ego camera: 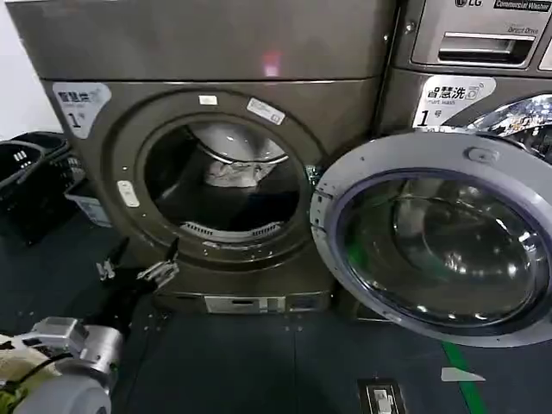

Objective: Grasp the clothes from the dryer.

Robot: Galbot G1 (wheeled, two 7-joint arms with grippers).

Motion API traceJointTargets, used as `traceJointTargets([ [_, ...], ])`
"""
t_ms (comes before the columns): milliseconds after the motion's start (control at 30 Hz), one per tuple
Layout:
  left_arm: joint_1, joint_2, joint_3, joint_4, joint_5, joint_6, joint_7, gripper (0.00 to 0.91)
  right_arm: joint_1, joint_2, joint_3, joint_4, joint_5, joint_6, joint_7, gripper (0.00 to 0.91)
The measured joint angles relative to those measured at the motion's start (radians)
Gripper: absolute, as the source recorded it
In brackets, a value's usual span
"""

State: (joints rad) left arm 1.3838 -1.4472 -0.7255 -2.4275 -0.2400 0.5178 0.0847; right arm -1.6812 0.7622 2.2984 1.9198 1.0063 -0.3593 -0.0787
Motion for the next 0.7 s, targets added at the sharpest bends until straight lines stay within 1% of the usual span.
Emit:
traceJointTargets([
  [200,-0.033,0.020,0.016,0.039,-0.012,-0.029,0.004,0.907,-0.014,0.001,0.011,0.021,-0.007,-0.010,0.004,0.907],
  [333,-0.087,0.034,0.042,0.093,-0.023,-0.056,-0.002,0.907,-0.026,0.002,0.022,0.040,-0.010,-0.023,0.016,0.907],
  [467,-0.172,0.050,0.074,0.177,-0.026,-0.081,-0.013,0.907,-0.039,0.002,0.032,0.046,-0.012,-0.021,0.024,0.907],
  [700,-0.348,0.054,0.148,0.376,-0.019,-0.123,-0.029,0.907,-0.051,0.012,0.042,0.065,-0.011,-0.004,0.017,0.907],
])
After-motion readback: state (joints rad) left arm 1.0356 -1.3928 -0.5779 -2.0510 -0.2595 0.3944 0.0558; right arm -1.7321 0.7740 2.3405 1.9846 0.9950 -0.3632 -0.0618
